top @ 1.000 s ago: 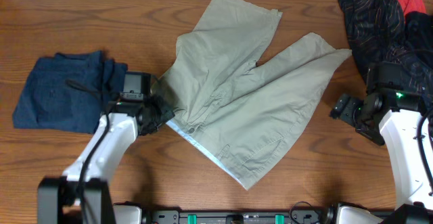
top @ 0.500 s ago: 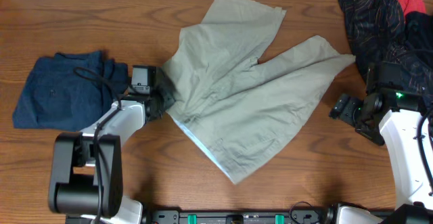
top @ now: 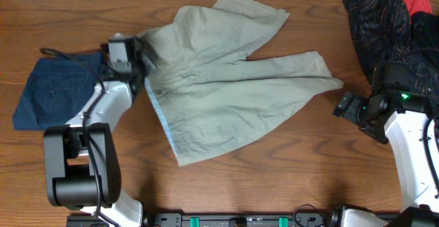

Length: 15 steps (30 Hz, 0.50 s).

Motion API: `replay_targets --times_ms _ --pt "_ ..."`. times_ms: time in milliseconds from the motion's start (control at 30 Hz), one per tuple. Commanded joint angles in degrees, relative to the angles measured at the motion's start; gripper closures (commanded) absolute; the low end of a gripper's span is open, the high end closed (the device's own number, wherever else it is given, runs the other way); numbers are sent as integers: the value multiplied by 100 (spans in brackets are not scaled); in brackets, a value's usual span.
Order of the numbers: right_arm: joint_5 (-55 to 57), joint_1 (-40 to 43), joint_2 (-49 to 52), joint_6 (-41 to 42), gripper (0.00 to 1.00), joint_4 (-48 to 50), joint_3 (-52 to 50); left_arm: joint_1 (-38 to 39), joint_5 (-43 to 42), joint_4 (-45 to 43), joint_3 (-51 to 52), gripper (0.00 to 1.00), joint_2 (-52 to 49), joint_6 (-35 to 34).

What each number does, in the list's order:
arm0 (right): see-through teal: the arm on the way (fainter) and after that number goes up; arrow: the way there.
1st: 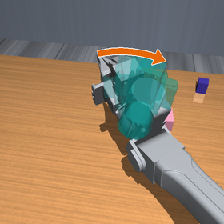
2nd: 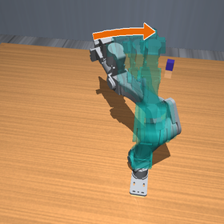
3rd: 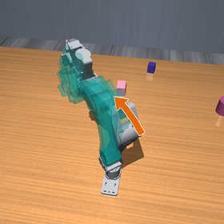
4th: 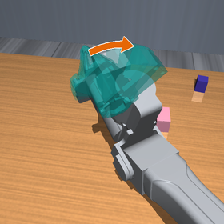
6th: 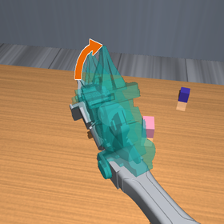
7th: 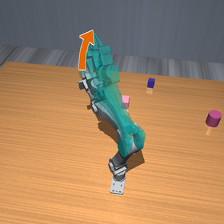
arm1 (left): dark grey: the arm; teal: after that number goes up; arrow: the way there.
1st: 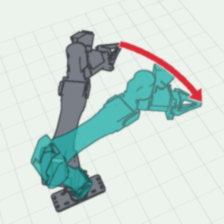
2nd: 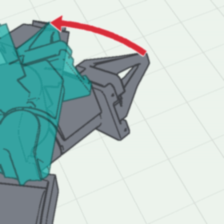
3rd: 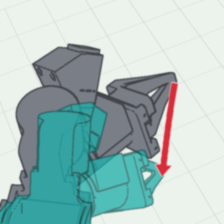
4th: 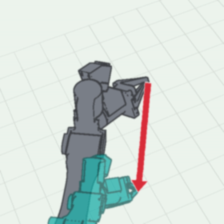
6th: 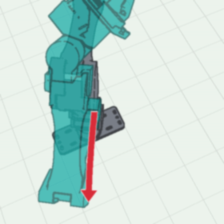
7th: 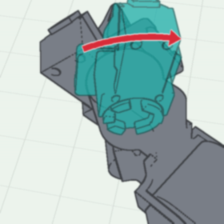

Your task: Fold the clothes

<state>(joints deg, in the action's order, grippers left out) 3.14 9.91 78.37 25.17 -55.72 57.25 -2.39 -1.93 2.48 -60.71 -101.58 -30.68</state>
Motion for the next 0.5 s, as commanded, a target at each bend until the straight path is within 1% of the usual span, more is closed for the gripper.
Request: replay_targets --times_ms 0,33,167,267,333,400,467 --pt "-63 20 -9 -59 1 52 4 -136 0 662 -431 32 22 175" --pt "-63 20 -9 -59 1 76 4 -146 -160 953 -483 2 28 175" --pt "-282 20 -9 -109 1 247 4 -142 -1062 2096 -490 2 44 170" --pt "-671 20 -9 -372 1 396 4 -140 -2072 3206 -490 2 44 173" --pt "-723 20 -9 -424 1 411 4 -138 -2511 3936 -487 2 44 173" --pt "-723 20 -9 -426 1 409 4 -116 -2621 4524 -472 2 44 170" --pt "-723 20 -9 -426 1 407 4 -52 -2616 4898 -424 2 44 173"
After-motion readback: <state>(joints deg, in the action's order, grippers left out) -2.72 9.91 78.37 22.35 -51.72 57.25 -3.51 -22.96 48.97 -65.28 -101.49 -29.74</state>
